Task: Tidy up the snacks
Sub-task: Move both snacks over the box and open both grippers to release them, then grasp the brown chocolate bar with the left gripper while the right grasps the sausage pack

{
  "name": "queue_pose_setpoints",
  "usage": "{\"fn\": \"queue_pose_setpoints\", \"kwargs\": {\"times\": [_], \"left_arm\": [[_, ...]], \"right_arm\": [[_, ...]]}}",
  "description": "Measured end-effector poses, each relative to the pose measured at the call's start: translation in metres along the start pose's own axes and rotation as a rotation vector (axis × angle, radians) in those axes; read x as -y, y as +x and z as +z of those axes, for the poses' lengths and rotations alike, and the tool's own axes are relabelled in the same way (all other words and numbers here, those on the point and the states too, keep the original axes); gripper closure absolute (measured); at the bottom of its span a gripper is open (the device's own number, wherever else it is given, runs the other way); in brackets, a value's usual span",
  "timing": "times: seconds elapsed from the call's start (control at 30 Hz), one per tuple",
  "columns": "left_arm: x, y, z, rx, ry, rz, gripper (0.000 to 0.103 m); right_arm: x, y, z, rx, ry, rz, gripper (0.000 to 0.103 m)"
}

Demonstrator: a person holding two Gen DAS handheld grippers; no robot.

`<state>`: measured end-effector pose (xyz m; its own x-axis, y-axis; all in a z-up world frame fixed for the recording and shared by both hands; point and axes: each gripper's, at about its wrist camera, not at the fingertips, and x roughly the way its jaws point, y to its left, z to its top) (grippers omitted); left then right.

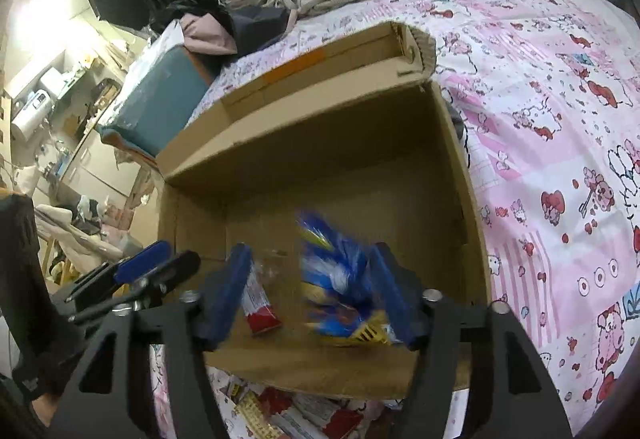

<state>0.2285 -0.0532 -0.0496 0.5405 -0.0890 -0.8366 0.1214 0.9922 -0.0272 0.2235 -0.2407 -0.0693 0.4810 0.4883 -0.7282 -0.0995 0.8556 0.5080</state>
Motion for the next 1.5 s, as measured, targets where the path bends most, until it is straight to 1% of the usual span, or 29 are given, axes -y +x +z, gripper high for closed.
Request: {"fn": "queue_pose_setpoints", "kwargs": {"times": [0.03, 0.07, 0.13, 0.23, 0.33, 0.4, 0.5, 0.73, 0.87, 0.93, 1.07, 1.17, 1.27, 1.4, 1.5], "left_arm": [[-0.001, -0.002, 0.0, 0.01, -0.007, -0.002, 0.028], [-0.002, -0.004, 0.0, 0.017, -0.016, -0.008, 0.022], [-0.004, -0.007, 0.001, 0.023, -0.026, -0.03, 0.021], [-0.005, -0.011, -0.001, 0.026, -0.018, -0.016, 0.021], [-0.01, -0.016, -0.004, 0.032, -0.032, -0.002, 0.021], [-0.014, -0.02, -0.007, 0.032, -0.047, -0.001, 0.021], [-0.015, -0.029, -0.013, 0.042, -0.034, 0.013, 0.021], [-0.021, -0.054, -0.022, 0.085, -0.035, -0.001, 0.021], [-0.027, -0.061, -0.032, 0.071, -0.057, -0.011, 0.017], [-0.03, -0.062, -0.037, 0.057, -0.071, -0.011, 0.017], [-0.035, -0.063, -0.047, 0.021, -0.078, -0.003, 0.017], [-0.037, -0.065, -0.055, -0.003, -0.08, 0.004, 0.017], [-0.042, -0.065, -0.064, -0.04, -0.091, 0.001, 0.017], [-0.049, -0.06, -0.077, -0.109, -0.11, 0.01, 0.017], [-0.059, -0.054, -0.086, -0.151, -0.163, 0.004, 0.017]], "right_arm": [[0.0, -0.001, 0.0, 0.004, -0.001, 0.0, 0.025], [-0.001, -0.002, 0.001, 0.008, 0.0, 0.001, 0.02], [-0.001, -0.004, 0.001, 0.008, 0.001, 0.015, 0.016], [-0.006, -0.007, 0.001, 0.011, -0.021, -0.003, 0.016], [-0.01, -0.019, -0.003, 0.06, -0.041, -0.059, 0.016], [-0.014, -0.031, -0.006, 0.101, -0.056, -0.076, 0.016], [-0.018, -0.044, -0.01, 0.135, -0.069, -0.092, 0.016], [-0.017, -0.067, -0.021, 0.148, -0.049, -0.085, 0.016], [-0.012, -0.072, -0.035, 0.115, -0.017, -0.071, 0.016], [-0.01, -0.075, -0.043, 0.101, -0.005, -0.086, 0.016], [-0.012, -0.078, -0.056, 0.068, 0.002, -0.084, 0.016], [-0.013, -0.08, -0.068, 0.038, 0.014, -0.064, 0.016], [-0.015, -0.079, -0.08, -0.007, 0.022, -0.048, 0.016], [-0.009, -0.075, -0.101, -0.073, 0.081, -0.018, 0.016], [-0.002, -0.069, -0.111, -0.125, 0.122, -0.021, 0.016]]}}
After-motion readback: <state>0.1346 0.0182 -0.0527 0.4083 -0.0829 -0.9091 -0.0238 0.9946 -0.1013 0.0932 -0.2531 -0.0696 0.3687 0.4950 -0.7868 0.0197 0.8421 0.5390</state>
